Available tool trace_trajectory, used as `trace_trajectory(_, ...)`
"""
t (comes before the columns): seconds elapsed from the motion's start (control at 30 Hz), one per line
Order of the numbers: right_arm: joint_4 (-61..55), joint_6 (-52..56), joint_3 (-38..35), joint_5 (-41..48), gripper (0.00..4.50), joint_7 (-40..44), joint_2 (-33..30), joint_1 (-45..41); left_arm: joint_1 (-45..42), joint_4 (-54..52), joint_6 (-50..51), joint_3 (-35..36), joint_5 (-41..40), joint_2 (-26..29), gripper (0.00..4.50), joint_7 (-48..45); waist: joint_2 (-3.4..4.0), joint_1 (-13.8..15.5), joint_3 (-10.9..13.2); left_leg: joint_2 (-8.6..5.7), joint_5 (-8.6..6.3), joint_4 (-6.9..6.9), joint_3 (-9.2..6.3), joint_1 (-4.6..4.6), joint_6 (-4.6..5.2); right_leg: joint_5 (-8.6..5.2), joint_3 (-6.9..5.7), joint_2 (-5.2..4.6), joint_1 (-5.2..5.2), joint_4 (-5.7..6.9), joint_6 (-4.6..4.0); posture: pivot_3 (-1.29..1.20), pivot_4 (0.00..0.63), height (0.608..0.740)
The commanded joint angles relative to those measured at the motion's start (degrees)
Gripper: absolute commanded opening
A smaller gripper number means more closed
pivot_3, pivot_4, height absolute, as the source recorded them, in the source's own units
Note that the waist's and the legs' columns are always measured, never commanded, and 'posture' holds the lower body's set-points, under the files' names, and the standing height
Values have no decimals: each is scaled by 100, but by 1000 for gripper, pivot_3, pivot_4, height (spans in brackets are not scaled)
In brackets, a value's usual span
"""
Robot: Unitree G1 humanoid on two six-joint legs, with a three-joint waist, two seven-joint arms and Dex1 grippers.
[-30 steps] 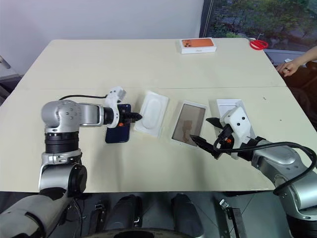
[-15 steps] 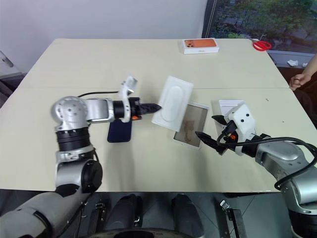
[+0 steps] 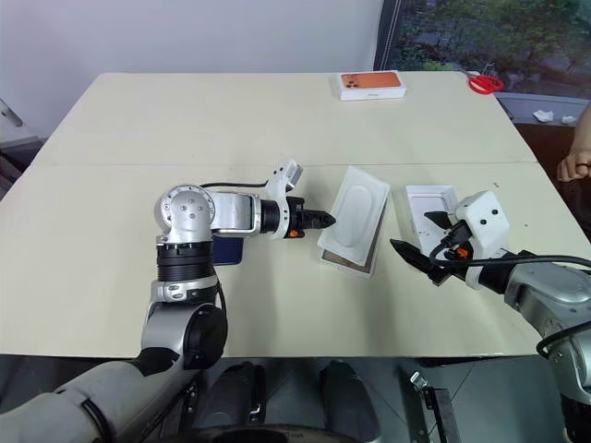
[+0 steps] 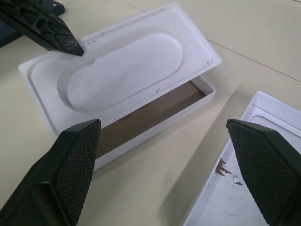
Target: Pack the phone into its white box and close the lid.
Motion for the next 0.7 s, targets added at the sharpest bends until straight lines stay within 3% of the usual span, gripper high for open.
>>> trace_trajectory(0.03,-208,-90,-116,-26,4500,-28,-44,-4,-33,-29,48,-82,-162,-80,43,138,0,1,0,0,0,0,0,0,0,0,0,0,0,0,0,0,150,726)
trace_trajectory(0.67,-239,-60,30,14,4500,-91,22,-145,-63,193,48,-22,-445,-187,43,497,0,4,0,-1,0,0,0,0,-1,0,0,0,0,0,0,0,150,726)
trace_trajectory(0.7,-245,-57,30,18,4500,-97,26,-144,-41,193,48,-41,-486,-186,320,491,0,4,0,-1,0,0,0,0,-1,0,0,0,0,0,0,0,150,726)
